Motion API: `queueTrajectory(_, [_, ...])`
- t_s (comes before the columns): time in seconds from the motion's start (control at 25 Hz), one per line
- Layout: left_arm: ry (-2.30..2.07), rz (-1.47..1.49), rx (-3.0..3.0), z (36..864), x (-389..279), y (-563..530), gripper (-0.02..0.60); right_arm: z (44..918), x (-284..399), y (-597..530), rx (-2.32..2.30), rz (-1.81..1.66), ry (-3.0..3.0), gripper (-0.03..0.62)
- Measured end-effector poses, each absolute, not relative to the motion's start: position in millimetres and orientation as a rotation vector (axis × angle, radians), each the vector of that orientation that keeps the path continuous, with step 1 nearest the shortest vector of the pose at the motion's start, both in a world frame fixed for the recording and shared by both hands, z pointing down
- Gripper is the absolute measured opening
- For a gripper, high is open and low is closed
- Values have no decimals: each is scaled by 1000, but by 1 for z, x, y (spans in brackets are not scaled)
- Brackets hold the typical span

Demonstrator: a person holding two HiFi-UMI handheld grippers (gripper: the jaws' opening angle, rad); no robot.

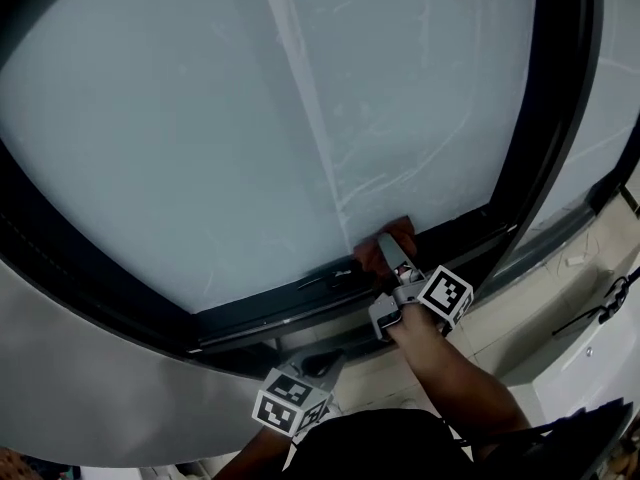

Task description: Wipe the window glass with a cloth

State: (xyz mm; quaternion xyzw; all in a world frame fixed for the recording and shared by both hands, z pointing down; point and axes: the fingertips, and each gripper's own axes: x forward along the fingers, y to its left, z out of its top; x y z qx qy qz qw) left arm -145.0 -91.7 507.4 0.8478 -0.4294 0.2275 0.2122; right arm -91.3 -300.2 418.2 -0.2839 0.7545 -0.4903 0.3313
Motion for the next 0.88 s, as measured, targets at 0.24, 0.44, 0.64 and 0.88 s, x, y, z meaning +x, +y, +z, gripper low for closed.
queueTrajectory(0.24, [-1135,617,2398,505,-159,-99,17,399,-94,-298,-769,-1215,1942,106])
queueTrajectory(0.44, [-1101,591,2423,504,-162,-97,17,381,-99,-296,-763,-1171,1943,106])
queueTrajectory(0.64, [-1097,579,2415,508,-169,-94,17,362,-105,-291,-737,-1131,1960,106])
queueTrajectory(0.88, [-1114,550,2412,507,-175,-94,17,342,-110,-290,-707,-1094,1970,106])
